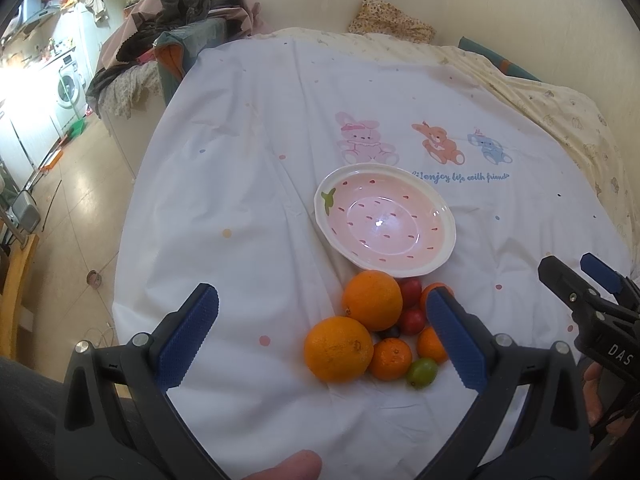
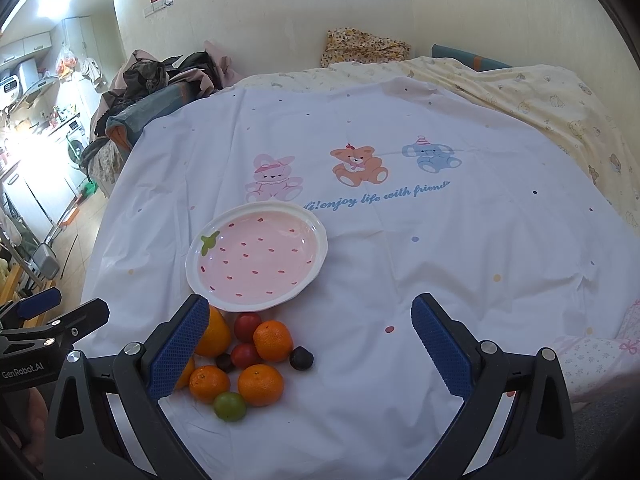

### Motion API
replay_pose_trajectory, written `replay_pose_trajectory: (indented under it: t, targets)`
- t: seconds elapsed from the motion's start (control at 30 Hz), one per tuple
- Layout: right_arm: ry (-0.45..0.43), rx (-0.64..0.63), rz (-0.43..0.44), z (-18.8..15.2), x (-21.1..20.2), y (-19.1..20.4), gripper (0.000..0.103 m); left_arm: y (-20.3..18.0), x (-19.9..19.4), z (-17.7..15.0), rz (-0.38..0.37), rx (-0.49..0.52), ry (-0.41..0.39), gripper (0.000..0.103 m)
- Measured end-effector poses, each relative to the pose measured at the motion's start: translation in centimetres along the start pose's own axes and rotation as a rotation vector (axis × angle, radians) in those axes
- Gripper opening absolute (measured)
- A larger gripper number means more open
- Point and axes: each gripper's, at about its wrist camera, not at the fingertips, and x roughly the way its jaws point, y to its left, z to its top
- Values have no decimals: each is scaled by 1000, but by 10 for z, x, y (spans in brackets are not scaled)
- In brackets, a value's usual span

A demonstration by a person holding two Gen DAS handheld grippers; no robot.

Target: Organize fruits

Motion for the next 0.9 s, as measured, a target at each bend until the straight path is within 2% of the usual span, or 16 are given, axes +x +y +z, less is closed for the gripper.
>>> replay_pose_trajectory:
  t: [0.9]
  targets:
    - [10,2,-1,0,1,-1,103,-1,2,-1,-6,2,10,102]
